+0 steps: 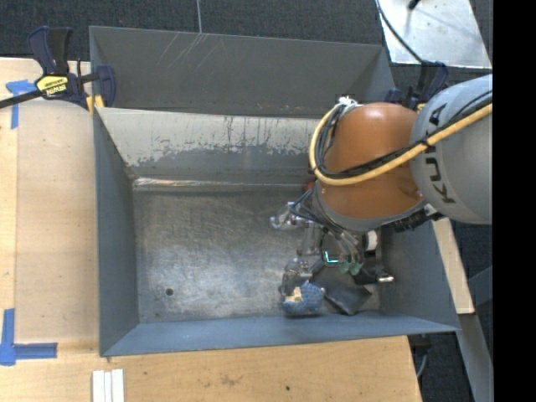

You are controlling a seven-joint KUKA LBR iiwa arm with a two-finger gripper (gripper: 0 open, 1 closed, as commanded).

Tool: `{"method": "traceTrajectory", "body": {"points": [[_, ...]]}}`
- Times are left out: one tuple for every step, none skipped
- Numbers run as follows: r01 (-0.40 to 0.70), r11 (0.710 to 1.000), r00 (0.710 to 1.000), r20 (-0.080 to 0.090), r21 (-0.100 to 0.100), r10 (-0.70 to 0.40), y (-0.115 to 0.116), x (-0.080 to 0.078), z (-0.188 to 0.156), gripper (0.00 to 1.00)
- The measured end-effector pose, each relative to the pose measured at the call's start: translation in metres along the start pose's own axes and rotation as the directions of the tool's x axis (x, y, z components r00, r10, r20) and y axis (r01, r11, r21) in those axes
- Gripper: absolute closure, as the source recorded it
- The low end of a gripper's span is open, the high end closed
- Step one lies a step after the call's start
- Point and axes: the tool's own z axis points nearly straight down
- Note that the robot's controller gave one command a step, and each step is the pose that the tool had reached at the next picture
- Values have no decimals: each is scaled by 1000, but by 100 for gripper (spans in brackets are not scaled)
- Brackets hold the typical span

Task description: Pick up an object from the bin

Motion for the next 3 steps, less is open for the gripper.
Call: {"method": "traceTrajectory", "body": {"points": [[253, 967, 967, 7, -8, -253, -57, -2, 95, 0], [265, 964, 964, 12, 2, -265, -60, -4, 70, 0], [390, 921, 921, 12, 5, -390, -67, 7, 48, 0]]}}
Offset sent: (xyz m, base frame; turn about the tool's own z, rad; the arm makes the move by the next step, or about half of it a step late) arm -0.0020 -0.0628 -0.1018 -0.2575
